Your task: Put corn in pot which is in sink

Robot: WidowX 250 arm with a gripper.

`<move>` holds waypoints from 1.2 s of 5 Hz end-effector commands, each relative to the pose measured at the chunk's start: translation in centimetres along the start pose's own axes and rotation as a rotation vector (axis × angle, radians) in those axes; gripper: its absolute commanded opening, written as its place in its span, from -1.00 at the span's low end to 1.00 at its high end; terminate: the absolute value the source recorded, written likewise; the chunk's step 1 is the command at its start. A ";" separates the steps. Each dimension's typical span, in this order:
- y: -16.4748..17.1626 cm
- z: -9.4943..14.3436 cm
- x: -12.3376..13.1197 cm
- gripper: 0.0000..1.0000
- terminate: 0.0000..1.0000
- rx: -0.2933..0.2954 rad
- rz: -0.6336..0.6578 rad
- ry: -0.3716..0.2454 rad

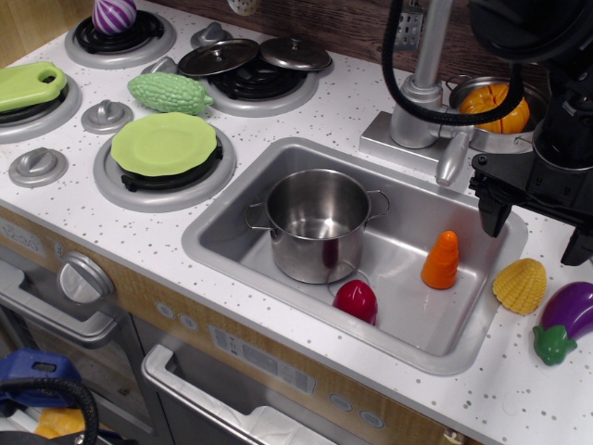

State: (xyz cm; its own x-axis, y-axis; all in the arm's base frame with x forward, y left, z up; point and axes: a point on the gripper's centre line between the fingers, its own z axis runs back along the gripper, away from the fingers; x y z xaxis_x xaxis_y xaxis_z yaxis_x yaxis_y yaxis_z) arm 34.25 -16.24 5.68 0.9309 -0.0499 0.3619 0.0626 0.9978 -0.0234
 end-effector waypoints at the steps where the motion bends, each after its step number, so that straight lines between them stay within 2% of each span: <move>1: 0.0 0.0 0.0 1.00 -1.00 0.000 0.000 0.000; 4: 0.9 -1.5 -0.2 1.00 -1.00 -0.140 -0.075 -0.140; 5: 1.0 -1.7 -0.3 1.00 -1.00 -0.160 -0.079 -0.161; 6: 0.8 -1.9 -0.5 -1.00 -1.00 -0.164 -0.060 -0.180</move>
State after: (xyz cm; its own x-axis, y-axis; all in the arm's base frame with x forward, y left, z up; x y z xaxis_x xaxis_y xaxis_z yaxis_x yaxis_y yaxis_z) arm 33.76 -15.53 1.91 0.8746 -0.1175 0.4703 0.1997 0.9714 -0.1286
